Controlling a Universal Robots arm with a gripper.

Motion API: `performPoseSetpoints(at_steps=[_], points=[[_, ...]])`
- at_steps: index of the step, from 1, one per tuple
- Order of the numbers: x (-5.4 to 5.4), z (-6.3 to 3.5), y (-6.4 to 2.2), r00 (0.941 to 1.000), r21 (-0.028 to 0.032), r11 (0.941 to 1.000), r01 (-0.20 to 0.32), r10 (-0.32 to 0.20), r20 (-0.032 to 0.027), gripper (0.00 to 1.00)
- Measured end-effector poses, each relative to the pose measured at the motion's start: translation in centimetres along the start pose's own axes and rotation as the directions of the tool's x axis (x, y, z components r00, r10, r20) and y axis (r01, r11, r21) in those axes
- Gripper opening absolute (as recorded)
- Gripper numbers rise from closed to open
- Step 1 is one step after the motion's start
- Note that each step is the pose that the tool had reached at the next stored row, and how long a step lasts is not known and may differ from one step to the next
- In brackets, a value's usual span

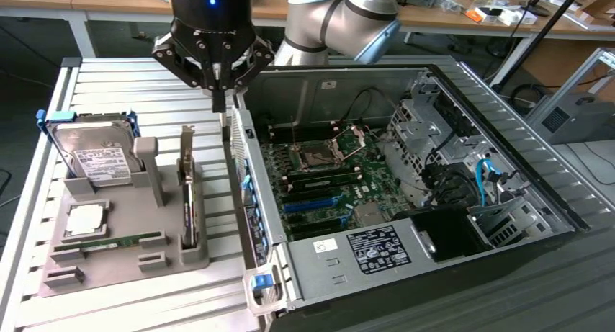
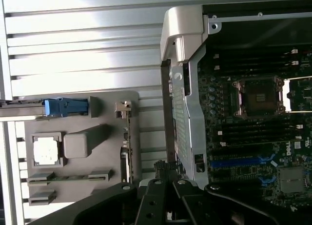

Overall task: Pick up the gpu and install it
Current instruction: 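Reach for the gpu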

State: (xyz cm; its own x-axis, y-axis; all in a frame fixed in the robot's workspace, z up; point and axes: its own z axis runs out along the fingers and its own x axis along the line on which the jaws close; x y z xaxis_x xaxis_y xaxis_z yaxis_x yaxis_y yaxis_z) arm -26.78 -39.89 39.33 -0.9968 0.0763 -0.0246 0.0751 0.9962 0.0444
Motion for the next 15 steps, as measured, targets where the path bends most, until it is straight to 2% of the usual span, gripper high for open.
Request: performPoseSetpoints(at_steps=[15], points=[[1.2,-0.03,-0.09,1.0000,0.0000,1.0000,0.000,0.000,0.0000,0.11]])
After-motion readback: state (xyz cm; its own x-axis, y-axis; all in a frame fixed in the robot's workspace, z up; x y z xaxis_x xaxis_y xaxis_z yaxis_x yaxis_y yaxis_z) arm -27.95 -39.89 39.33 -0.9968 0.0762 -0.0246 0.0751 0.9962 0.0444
